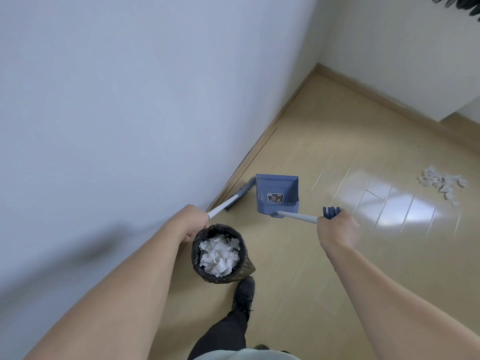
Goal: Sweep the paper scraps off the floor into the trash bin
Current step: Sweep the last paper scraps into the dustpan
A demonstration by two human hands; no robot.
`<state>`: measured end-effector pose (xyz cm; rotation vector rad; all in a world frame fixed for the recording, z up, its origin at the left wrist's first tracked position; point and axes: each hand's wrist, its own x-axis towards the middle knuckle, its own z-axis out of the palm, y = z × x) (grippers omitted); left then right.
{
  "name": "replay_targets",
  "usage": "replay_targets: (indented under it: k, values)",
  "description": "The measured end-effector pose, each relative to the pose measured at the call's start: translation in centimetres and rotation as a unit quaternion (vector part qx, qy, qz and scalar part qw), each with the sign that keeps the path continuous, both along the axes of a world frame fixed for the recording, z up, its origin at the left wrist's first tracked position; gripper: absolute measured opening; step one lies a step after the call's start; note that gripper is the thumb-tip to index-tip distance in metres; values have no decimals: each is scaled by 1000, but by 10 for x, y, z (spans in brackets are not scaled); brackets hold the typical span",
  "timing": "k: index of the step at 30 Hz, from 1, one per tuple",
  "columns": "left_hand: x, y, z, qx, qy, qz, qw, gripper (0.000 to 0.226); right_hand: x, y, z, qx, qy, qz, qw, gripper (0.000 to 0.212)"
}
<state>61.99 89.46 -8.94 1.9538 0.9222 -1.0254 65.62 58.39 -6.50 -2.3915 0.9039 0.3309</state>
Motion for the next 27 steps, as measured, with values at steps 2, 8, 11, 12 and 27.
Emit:
replay_targets:
  k: [2,8,11,12,27]
  values:
    - [-2,7,1,5,0,3,1000,9,-3,2,2,-2,-3,9,1000,4]
    - [-21,8,11,12,1,9,1000,7,-20,13,8,-13,14,56,998,4]
    - [-35,5,17,25,13,-4,1000,5,-26,12,8,-17,21,70,997,6]
    - [-41,5,19,30,16,-14,999,5,-28,12,8,-17,23,69,997,6]
    - [-110,-13,43,40,7,-67,997,15,-60,27,-1,-6,37,57,998,10]
